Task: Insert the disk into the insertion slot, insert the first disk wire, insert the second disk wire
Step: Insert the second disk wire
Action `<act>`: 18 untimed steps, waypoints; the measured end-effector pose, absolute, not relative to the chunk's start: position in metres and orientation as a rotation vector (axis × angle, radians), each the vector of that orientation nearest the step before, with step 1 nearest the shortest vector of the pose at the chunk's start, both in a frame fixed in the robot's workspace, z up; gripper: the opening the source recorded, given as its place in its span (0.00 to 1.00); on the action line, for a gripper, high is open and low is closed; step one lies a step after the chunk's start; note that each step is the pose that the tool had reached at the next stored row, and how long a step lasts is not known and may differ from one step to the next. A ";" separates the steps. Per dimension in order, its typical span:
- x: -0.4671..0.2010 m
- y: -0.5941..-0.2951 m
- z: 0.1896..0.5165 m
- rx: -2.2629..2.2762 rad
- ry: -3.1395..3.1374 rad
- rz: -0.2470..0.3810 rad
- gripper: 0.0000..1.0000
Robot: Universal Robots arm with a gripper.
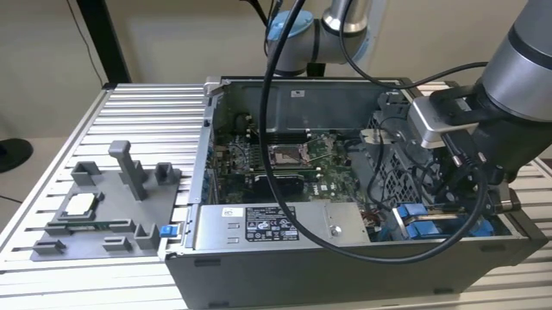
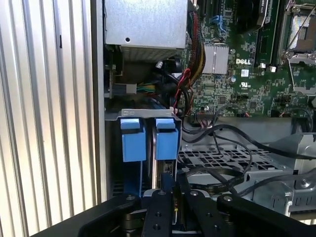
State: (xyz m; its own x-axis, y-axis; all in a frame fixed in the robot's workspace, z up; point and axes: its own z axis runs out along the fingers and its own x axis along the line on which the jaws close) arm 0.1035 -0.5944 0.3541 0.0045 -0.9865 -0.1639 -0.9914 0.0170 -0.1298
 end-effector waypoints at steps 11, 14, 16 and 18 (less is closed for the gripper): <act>0.104 -0.594 0.350 -2.065 2.079 0.037 0.00; 0.105 -0.594 0.349 -2.065 2.078 0.037 0.00; 0.106 -0.594 0.349 -2.065 2.078 0.037 0.00; 0.106 -0.594 0.348 -2.064 2.078 0.037 0.00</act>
State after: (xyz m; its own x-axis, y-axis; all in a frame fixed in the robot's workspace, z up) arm 0.1061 -0.5944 0.3480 0.0048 -0.9859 -0.1671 -0.9912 0.0173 -0.1310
